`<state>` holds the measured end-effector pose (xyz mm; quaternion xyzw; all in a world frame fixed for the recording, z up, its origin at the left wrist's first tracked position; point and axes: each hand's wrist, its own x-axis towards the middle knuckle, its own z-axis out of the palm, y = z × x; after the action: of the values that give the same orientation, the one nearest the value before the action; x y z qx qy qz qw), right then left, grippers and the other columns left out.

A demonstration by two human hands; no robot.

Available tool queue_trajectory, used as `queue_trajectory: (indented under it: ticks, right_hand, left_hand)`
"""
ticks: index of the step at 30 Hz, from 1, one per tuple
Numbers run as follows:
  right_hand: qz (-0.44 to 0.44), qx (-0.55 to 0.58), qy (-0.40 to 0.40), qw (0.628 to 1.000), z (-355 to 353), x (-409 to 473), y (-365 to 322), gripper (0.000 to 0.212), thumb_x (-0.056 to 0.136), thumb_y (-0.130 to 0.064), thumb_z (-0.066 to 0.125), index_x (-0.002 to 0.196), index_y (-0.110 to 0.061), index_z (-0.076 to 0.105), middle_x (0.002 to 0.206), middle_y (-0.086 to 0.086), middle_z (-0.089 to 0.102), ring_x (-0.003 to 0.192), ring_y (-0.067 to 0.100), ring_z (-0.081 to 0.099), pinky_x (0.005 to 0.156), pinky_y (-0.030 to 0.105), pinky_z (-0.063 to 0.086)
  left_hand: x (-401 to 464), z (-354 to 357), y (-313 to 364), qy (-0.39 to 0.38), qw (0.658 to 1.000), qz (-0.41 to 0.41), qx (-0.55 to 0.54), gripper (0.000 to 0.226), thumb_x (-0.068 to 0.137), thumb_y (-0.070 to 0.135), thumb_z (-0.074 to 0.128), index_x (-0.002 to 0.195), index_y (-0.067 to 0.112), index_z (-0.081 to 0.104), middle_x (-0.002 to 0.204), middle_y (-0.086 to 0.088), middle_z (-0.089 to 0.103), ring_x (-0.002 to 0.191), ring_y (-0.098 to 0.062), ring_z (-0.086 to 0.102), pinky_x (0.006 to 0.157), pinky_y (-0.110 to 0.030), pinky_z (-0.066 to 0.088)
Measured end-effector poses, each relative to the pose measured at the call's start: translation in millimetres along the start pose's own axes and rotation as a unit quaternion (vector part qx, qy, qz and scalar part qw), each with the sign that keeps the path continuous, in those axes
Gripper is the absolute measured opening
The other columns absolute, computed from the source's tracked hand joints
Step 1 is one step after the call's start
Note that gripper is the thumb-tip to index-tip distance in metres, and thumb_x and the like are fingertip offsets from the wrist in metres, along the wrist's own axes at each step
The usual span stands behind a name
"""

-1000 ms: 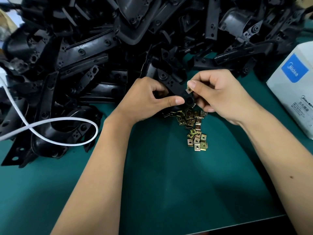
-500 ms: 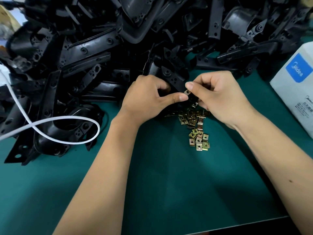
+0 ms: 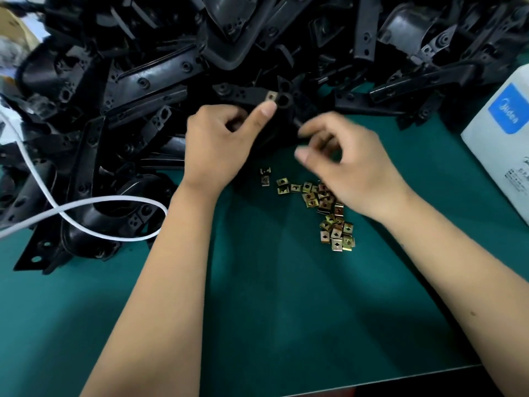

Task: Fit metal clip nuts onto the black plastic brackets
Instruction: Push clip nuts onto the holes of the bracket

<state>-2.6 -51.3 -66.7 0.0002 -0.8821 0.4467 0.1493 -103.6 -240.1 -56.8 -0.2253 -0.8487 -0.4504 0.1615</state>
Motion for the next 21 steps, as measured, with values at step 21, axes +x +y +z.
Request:
queue_trajectory:
  ticks: [21]
  right_hand:
    - [-0.026, -0.1, -0.041, 0.994, -3, -2, -4, 0.007, 0.09, -0.024, 0.078, 0.093, -0.025, 0.072, 0.085, -0.014, 0.066, 0.081, 0.003, 0.058, 0.073, 0.016, 0.046]
  left_hand:
    - [-1, -8, -2, -0.02, 0.999, -0.023, -0.035, 0.074, 0.091, 0.062, 0.067, 0.059, 0.003, 0.035, 0.05, 0.01, 0.031, 0.052, -0.008, 0.028, 0.049, -0.021, 0.025]
